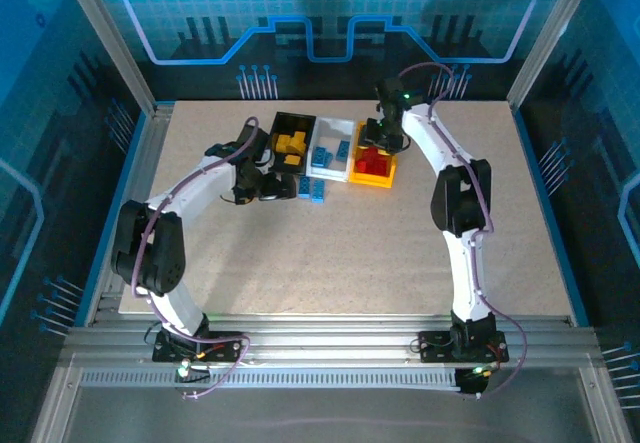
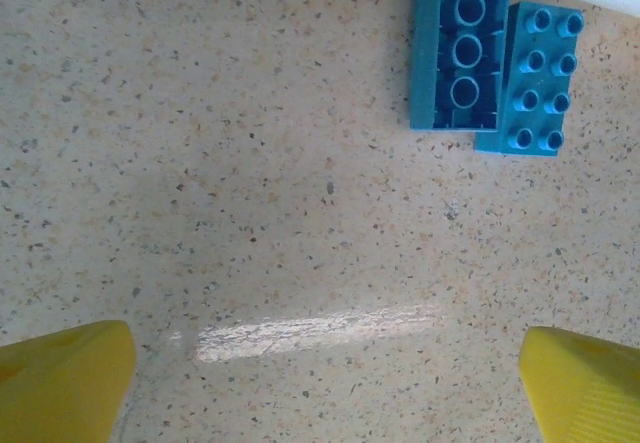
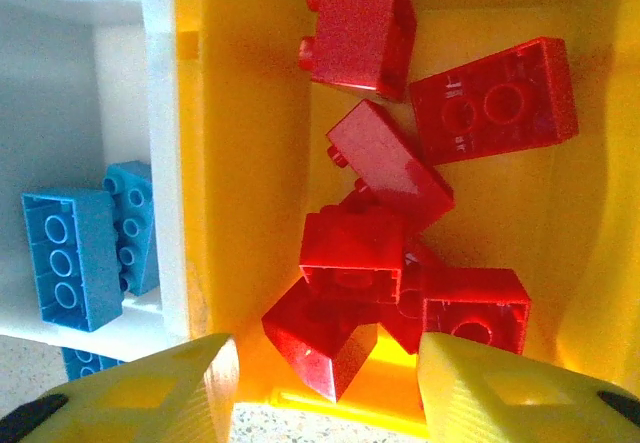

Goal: Sort the legos into containers by color

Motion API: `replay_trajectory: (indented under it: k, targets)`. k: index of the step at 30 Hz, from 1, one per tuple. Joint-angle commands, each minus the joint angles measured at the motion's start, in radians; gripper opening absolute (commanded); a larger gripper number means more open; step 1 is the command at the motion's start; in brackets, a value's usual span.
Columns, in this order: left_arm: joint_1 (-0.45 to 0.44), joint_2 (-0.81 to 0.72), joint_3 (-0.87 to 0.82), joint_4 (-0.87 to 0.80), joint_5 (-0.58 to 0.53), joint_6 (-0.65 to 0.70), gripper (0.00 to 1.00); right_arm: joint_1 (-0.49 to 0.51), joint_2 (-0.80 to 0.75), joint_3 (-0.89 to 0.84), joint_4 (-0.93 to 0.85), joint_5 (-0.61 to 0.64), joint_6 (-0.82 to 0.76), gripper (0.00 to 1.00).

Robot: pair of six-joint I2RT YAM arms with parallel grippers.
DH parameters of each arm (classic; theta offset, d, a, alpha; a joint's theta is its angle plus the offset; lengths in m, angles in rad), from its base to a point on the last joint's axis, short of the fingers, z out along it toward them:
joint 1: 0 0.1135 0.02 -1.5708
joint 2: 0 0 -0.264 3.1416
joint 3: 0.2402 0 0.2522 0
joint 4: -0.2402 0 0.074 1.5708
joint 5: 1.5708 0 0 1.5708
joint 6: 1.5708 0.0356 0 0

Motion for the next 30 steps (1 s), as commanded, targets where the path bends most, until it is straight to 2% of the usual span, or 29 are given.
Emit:
replay_trajectory:
  k: [1, 10, 15, 21, 30]
  targets:
    - [-0.022, 0.045, 0.018, 0.000, 0.042, 0.018, 0.99, -0.001, -0.098, -0.087, -0.019, -0.024, 0.005, 0.54]
    - [-0.085, 0.143, 0.098, 0.019, 0.002, 0.014, 0.98, 0.002, -0.389, -0.498, 0.104, -0.077, 0.005, 0.55]
    - [-0.094, 0.226, 0.179, 0.026, -0.011, -0.007, 0.93, 0.003, -0.490, -0.630, 0.111, -0.082, -0.010, 0.56]
    - [-0.104, 0.319, 0.270, 0.037, -0.033, -0.038, 0.81, -0.012, -0.531, -0.675, 0.098, -0.083, -0.039, 0.56]
    - [-0.116, 0.427, 0.388, 0.013, -0.055, -0.045, 0.70, -0.043, -0.521, -0.666, 0.093, -0.114, -0.065, 0.56]
